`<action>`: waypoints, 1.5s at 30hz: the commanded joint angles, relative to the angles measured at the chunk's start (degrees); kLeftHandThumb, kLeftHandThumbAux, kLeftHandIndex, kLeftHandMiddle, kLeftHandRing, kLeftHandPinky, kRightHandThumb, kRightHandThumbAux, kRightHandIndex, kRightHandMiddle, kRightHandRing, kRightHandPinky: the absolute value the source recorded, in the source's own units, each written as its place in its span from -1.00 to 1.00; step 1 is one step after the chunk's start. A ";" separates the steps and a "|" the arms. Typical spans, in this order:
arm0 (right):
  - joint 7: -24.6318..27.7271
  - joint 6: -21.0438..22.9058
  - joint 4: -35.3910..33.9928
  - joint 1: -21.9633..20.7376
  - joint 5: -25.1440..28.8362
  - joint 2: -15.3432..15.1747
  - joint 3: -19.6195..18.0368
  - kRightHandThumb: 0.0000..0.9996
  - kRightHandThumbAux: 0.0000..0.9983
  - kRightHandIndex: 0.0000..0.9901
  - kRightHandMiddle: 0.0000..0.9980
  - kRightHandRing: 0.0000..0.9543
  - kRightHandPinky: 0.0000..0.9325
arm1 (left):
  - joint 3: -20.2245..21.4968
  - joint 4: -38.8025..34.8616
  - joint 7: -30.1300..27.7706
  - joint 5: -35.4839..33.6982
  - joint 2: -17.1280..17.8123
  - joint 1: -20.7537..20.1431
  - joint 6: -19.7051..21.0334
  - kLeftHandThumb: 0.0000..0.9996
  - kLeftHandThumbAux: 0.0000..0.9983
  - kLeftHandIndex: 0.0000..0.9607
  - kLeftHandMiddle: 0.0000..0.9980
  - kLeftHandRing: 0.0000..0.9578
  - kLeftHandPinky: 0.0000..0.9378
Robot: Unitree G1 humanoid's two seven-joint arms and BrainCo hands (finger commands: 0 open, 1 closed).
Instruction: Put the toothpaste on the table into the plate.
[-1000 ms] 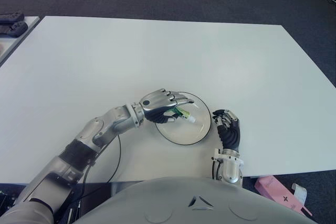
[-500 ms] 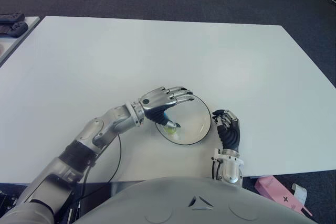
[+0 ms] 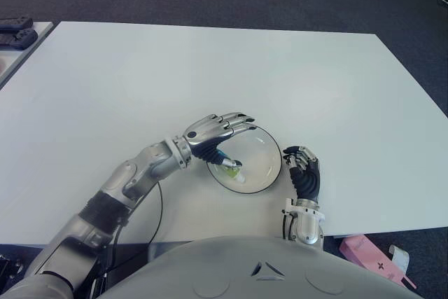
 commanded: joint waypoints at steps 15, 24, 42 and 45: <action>1.10 0.92 0.23 0.18 0.55 -0.05 -0.17 0.40 0.46 -0.14 -0.03 0.00 0.00 | 7.58 7.26 12.81 -10.89 -9.07 5.07 -0.97 -0.71 0.05 -1.00 -1.00 -1.00 -0.78; 1.13 1.84 -0.09 0.28 0.53 0.27 -0.28 0.40 0.46 -0.14 -0.03 -0.01 -0.01 | 12.13 8.29 13.11 -23.32 -14.06 6.59 -2.64 -0.79 0.18 -1.00 -0.99 -0.96 -0.81; 1.30 3.09 -0.48 -0.19 0.73 0.47 -0.25 0.41 0.46 -0.14 -0.03 0.00 0.01 | 27.15 11.98 17.60 -43.39 -27.03 9.69 1.87 -0.84 0.57 -0.69 -0.73 -0.76 -0.66; 1.43 3.01 -0.37 -0.38 0.99 0.44 -0.26 0.41 0.46 -0.14 -0.04 0.00 0.01 | 28.48 10.17 19.22 -44.26 -29.23 11.17 3.80 -0.82 0.64 -0.63 -0.68 -0.70 -0.57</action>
